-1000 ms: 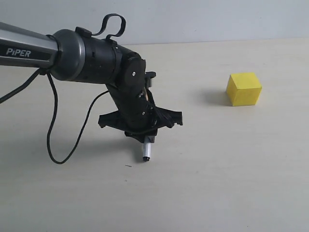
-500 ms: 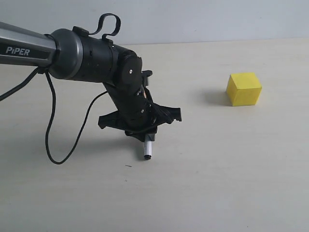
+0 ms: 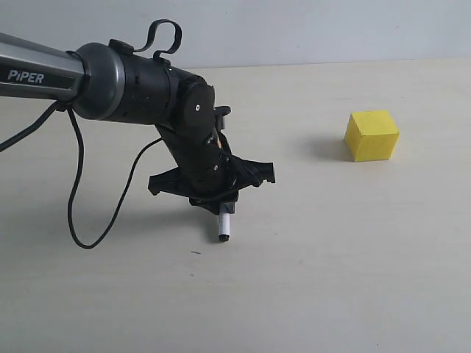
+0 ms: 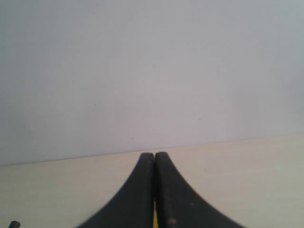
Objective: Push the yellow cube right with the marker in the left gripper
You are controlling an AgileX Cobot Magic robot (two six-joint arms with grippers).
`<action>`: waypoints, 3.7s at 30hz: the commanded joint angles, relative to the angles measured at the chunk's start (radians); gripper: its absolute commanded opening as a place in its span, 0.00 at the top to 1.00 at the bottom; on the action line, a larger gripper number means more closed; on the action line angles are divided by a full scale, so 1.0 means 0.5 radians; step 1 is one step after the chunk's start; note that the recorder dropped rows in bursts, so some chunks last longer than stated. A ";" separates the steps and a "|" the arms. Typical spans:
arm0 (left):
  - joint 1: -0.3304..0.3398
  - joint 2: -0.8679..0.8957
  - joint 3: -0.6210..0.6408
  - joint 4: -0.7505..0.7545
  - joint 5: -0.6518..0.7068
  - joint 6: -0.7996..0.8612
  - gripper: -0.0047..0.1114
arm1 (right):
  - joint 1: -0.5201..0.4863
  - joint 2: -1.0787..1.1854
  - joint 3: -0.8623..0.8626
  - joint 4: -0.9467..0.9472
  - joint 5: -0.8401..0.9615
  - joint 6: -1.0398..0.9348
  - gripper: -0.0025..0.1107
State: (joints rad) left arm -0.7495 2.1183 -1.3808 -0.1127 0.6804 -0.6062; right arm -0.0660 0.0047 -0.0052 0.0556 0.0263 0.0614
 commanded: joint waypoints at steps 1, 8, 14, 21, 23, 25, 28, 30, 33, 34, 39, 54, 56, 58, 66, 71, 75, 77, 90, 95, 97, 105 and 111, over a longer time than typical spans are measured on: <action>0.007 0.005 -0.005 0.001 -0.013 -0.006 0.96 | -0.006 -0.009 0.010 -0.011 -0.018 -0.016 0.98; 0.007 0.005 -0.005 0.001 -0.013 0.000 0.91 | -0.006 -0.009 0.010 -0.011 -0.018 -0.016 0.98; 0.007 0.005 -0.005 0.001 -0.013 0.000 0.60 | -0.006 -0.009 0.010 -0.011 -0.018 -0.016 0.98; 0.007 0.033 -0.005 0.001 -0.017 0.000 0.53 | -0.006 -0.009 0.010 -0.005 -0.018 -0.016 0.98; 0.007 0.059 -0.005 0.001 -0.017 0.000 0.53 | -0.006 -0.009 0.010 -0.005 -0.018 -0.016 0.98; 0.007 0.089 -0.005 -0.003 -0.021 0.000 0.53 | -0.006 -0.009 0.010 -0.010 -0.018 -0.016 0.98; 0.007 0.110 -0.005 -0.003 -0.021 0.000 0.53 | -0.006 -0.009 0.010 -0.010 -0.018 -0.016 0.98; 0.007 0.110 -0.005 -0.003 -0.021 0.000 0.53 | -0.006 -0.009 0.010 -0.010 -0.018 -0.016 0.98; 0.007 0.100 -0.005 -0.003 -0.021 0.000 0.53 | -0.006 -0.009 0.010 -0.010 -0.018 -0.016 0.98; 0.007 0.096 -0.005 -0.003 -0.021 0.000 0.53 | -0.006 -0.009 0.010 -0.010 -0.018 -0.016 0.98; 0.007 0.000 -0.014 0.014 -0.009 0.017 0.53 | -0.006 -0.009 0.010 -0.010 -0.018 -0.016 0.98; -0.105 -0.738 -0.251 0.306 0.434 0.626 0.95 | -0.006 -0.009 0.010 -0.010 -0.018 -0.016 0.98; -0.210 -1.002 0.049 0.414 0.062 0.633 0.95 | -0.006 -0.009 0.010 -0.010 -0.018 -0.016 0.98; -0.251 -1.235 0.307 0.421 -0.206 0.636 0.95 | -0.006 -0.009 0.010 -0.010 -0.018 -0.016 0.98; -0.278 -1.723 0.709 0.414 -0.357 0.630 0.95 | -0.006 -0.009 0.010 -0.010 -0.018 -0.016 0.98; -0.278 -1.723 0.709 0.414 -0.357 0.630 0.95 | -0.006 -0.009 0.010 -0.010 -0.018 -0.016 0.98; -0.278 -1.727 0.709 0.391 -0.381 0.581 0.95 | -0.006 -0.009 0.010 -0.010 -0.018 -0.016 0.98; -0.278 -1.727 0.709 0.391 -0.369 0.579 0.95 | -0.006 -0.009 0.010 -0.010 -0.018 -0.016 0.98; -0.060 -2.459 1.269 0.203 -0.459 0.263 0.95 | -0.006 -0.009 0.010 -0.010 -0.018 -0.016 0.98; 0.297 -3.113 1.750 0.092 -0.764 0.267 0.95 | -0.006 -0.009 0.010 -0.003 -0.018 -0.016 0.98; 0.479 -3.322 1.902 0.092 -0.764 0.270 0.95 | -0.006 -0.009 0.010 -0.003 -0.018 -0.016 0.98; 0.951 -3.988 2.364 0.092 -0.893 0.458 0.95 | -0.006 -0.009 0.010 -0.011 -0.018 -0.016 0.98; 1.091 -4.237 2.600 0.092 -0.977 0.480 0.95 | -0.006 -0.009 0.010 -0.011 -0.018 -0.016 0.98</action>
State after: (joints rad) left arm -0.2290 0.0178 -0.1235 -0.0587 0.2342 -0.3757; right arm -0.0660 0.0047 -0.0052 0.0575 0.0263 0.0614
